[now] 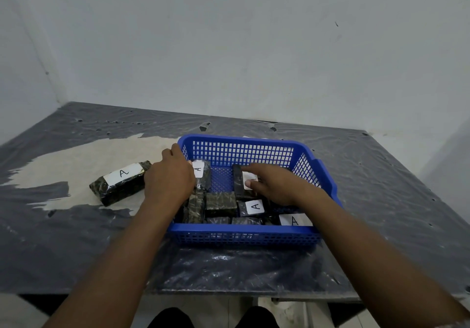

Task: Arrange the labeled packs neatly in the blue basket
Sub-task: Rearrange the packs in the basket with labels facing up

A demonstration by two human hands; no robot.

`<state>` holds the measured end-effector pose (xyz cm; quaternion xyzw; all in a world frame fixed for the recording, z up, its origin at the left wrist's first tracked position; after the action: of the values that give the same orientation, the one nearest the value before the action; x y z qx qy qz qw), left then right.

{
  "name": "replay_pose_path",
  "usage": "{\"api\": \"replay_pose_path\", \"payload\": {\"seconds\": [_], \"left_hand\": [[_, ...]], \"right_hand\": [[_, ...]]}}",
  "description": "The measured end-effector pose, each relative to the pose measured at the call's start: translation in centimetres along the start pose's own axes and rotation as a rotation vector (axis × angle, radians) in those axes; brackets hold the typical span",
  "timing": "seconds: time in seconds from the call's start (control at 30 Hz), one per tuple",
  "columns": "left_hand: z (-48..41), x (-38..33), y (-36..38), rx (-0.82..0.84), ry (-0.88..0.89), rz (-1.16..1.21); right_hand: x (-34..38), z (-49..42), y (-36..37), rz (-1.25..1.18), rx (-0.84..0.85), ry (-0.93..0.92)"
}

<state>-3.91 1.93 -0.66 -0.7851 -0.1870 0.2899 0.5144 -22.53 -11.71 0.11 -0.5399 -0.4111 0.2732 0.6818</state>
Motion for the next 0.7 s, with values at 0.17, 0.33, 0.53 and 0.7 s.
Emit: {"api": "replay_pose_path", "payload": {"seconds": [0.17, 0.33, 0.53, 0.7], "left_hand": [[0.0, 0.0, 0.0, -0.009, 0.013, -0.009], [0.0, -0.1, 0.0, -0.009, 0.011, 0.000], [0.1, 0.0, 0.0, 0.003, -0.003, 0.021], [0.3, -0.5, -1.1, -0.084, 0.111, 0.016]], "right_hand": [[1.9, 1.8, -0.8, -0.202, 0.105, -0.117], [2.8, 2.6, 0.9, 0.039, 0.246, -0.123], [2.2, 2.2, 1.1, -0.005, 0.324, -0.095], [1.1, 2.5, 0.8, -0.150, 0.278, -0.090]]}}
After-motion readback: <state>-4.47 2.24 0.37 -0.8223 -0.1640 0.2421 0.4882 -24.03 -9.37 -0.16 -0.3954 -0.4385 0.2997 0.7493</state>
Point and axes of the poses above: each hand's wrist, its own z-axis away from the middle knuckle, its own y-axis out of the palm, x = y × z, the point moved 3 cm from there along -z, towards the middle knuckle, and after that the axes turned 1 degree about z, right-handed, at the moved point
